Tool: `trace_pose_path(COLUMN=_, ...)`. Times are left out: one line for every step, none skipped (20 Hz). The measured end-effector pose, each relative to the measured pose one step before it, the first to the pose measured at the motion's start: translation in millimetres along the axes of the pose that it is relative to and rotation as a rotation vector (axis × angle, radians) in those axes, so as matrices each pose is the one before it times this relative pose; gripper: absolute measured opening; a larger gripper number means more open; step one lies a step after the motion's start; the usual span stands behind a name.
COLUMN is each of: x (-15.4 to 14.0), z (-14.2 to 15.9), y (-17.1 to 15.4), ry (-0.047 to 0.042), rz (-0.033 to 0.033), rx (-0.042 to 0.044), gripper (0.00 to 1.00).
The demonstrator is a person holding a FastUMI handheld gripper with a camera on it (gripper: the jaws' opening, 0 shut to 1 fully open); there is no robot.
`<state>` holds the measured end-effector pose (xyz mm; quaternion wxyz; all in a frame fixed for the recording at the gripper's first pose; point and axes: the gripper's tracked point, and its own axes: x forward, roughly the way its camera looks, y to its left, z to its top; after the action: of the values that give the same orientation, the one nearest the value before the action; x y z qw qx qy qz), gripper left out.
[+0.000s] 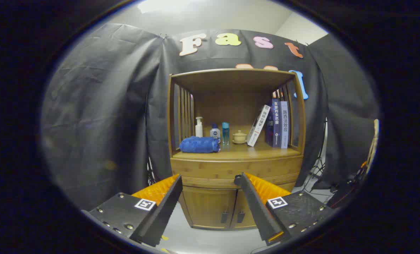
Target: Pull open the drawer, take out the items inside it, and place them on the countertop above the cabinet.
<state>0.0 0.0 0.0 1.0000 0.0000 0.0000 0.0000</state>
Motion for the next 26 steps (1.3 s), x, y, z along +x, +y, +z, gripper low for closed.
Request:
trace_pose_path(x=-0.45, z=-2.83, y=-4.13, ry=0.00155, rz=-0.02322, rx=0.00042, gripper=0.99)
trace_pose_path(x=-0.77, z=-2.96, y=-4.22, ry=-0.00133, rz=-0.02774, rx=-0.00461, gripper=0.99)
trace_pose_path(x=0.29, z=-2.02, y=-2.89, ry=-0.00216, rz=-0.02306, rx=-0.00887, gripper=0.99)
trace_pose_path(x=1.30, z=-2.82, y=-1.60, ry=-0.00013, rz=-0.01873, rx=-0.01275, gripper=0.99)
trace_pose_path(x=1.52, z=-3.78, y=-0.68, ry=0.00901, rz=-0.00628, rx=-0.01681, gripper=0.99)
trace_pose_path(x=2.74, z=-7.06, y=-1.31, ry=0.01671, rz=-0.00905, rx=-0.00359, gripper=0.99)
trace_pose_path(x=3.18, z=-5.38, y=0.44, ry=0.02022, rz=-0.00016, rx=0.00368, gripper=0.99)
trace_pose_path(x=2.97, z=-1.93, y=4.56, ry=0.00605, rz=0.01775, rx=-0.00632, gripper=0.99)
trace_pose_path(x=2.89, z=0.61, y=3.18, ry=-0.00407, rz=0.01324, rx=-0.00915, gripper=0.99)
trace_pose_path(x=0.56, z=-5.93, y=-5.51, ry=0.01467, rz=-0.01612, rx=-0.00379, gripper=0.99)
trace_pose_path(x=-0.18, z=-4.49, y=-5.02, ry=0.00914, rz=-0.02390, rx=0.00471, gripper=0.99)
trace_pose_path(x=-0.14, z=2.72, y=-3.50, ry=-0.01461, rz=-0.02378, rx=0.01445, gripper=0.99)
trace_pose_path(x=0.44, z=6.05, y=1.57, ry=-0.02580, rz=-0.00861, rx=0.01402, gripper=0.99)
trace_pose_path(x=1.12, z=3.43, y=2.34, ry=-0.02622, rz=-0.00344, rx=0.00287, gripper=0.99)
trace_pose_path(x=1.08, z=-0.92, y=-0.78, ry=-0.00109, rz=-0.00944, rx=-0.00297, gripper=0.99)
trace_pose_path(x=-1.00, z=-4.45, y=-3.45, ry=0.00695, rz=-0.01582, rx=0.00138, gripper=0.99)
trace_pose_path(x=0.24, z=3.90, y=0.34, ry=-0.01442, rz=-0.00539, rx=0.00869, gripper=0.99)
trace_pose_path(x=0.55, z=8.01, y=3.94, ry=-0.02507, rz=0.00447, rx=0.01732, gripper=0.99)
trace_pose_path(x=1.32, z=4.78, y=1.67, ry=-0.01901, rz=0.00339, rx=0.00709, gripper=0.99)
trace_pose_path(x=1.73, z=-2.05, y=-2.80, ry=0.00178, rz=-0.00598, rx=-0.00422, gripper=0.99)
trace_pose_path(x=0.90, z=-0.43, y=-3.12, ry=0.00662, rz=-0.00624, rx=-0.01183, gripper=0.99)
trace_pose_path(x=1.21, z=3.26, y=1.15, ry=-0.00659, rz=0.00401, rx=-0.01016, gripper=0.99)
trace_pose_path(x=2.43, z=2.38, y=1.51, ry=-0.00653, rz=0.00738, rx=-0.00792, gripper=0.99)
trace_pose_path(x=2.24, z=-2.77, y=-1.59, ry=0.00730, rz=-0.00363, rx=-0.00828, gripper=0.99)
trace_pose_path(x=2.89, z=-3.64, y=-2.65, ry=0.00989, rz=-0.00908, rx=-0.00790, gripper=0.99)
trace_pose_path(x=3.24, z=-1.05, y=-0.49, ry=0.00320, rz=-0.00371, rx=-0.00706, gripper=0.99)
